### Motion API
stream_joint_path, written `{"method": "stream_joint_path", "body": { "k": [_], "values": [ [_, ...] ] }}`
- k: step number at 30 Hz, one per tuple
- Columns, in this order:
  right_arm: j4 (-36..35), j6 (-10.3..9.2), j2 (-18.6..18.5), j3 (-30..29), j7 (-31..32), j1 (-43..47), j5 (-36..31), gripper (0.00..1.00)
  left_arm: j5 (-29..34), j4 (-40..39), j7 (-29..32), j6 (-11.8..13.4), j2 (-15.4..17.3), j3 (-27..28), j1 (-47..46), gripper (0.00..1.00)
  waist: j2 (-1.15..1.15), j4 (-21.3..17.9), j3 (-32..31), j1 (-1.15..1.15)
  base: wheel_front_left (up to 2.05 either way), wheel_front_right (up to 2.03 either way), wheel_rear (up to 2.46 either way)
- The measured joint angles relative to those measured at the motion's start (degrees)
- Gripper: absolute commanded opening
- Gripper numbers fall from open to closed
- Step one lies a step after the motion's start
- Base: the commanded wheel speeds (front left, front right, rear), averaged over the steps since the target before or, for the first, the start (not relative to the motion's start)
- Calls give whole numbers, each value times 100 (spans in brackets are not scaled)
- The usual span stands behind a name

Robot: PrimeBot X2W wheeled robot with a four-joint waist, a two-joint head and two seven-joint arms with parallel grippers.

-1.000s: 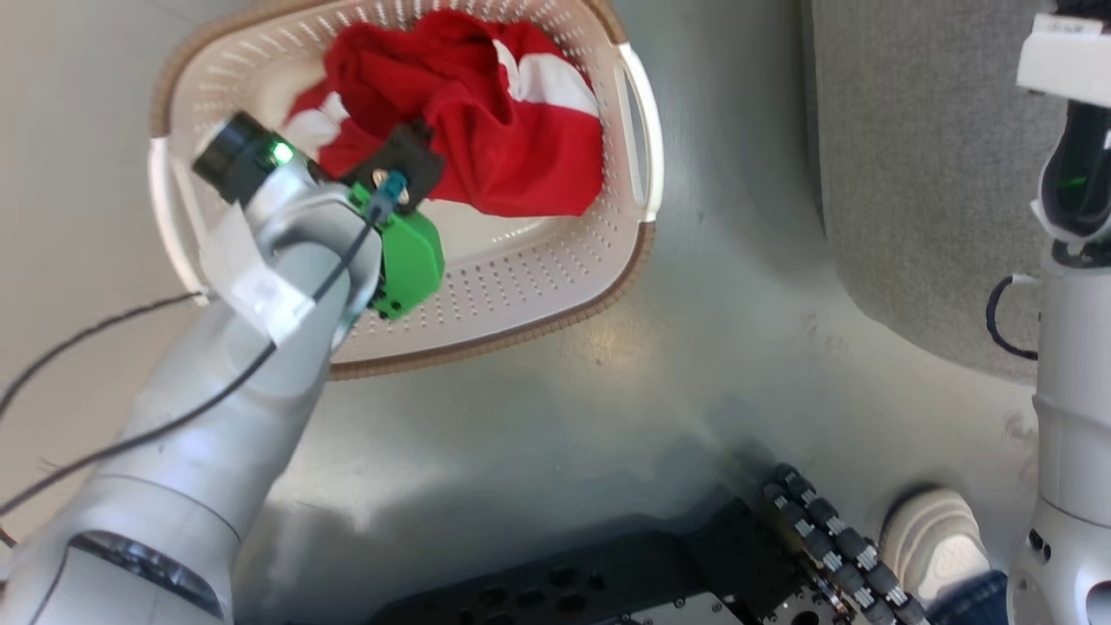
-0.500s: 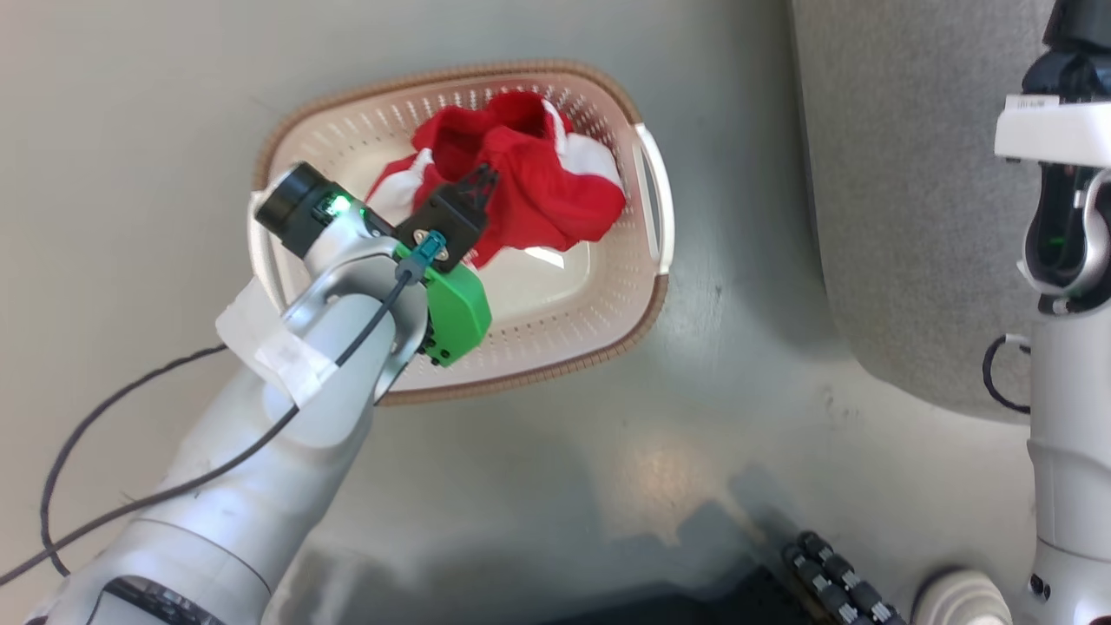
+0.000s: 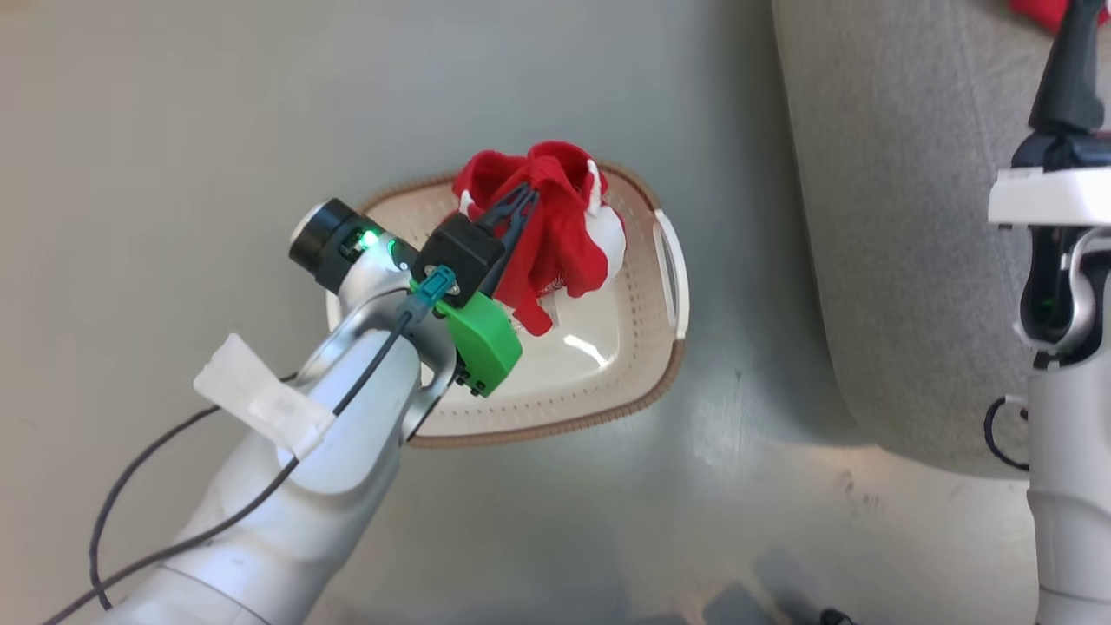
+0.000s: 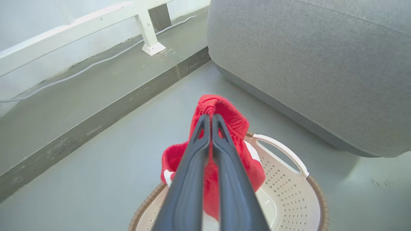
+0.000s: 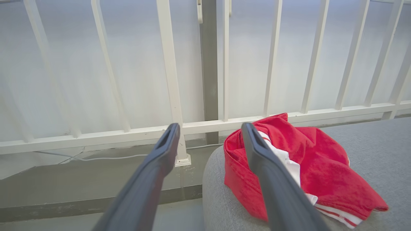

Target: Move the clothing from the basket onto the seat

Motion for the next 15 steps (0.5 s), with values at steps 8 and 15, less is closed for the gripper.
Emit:
{"method": "stream_joint_path", "body": {
  "k": [8, 15],
  "values": [
    [201, 92, 32, -9, 0, 357, -51, 100, -56, -328, 0, 67, 10, 46, 456, 0, 0, 132, -659, 0, 0, 0, 0],
    [437, 146, 62, 31, 0, 705, -57, 100, -319, -458, 1, 116, 67, 104, 1004, 16, 0, 178, -1241, 0, 0, 0, 0]
  ]
}}
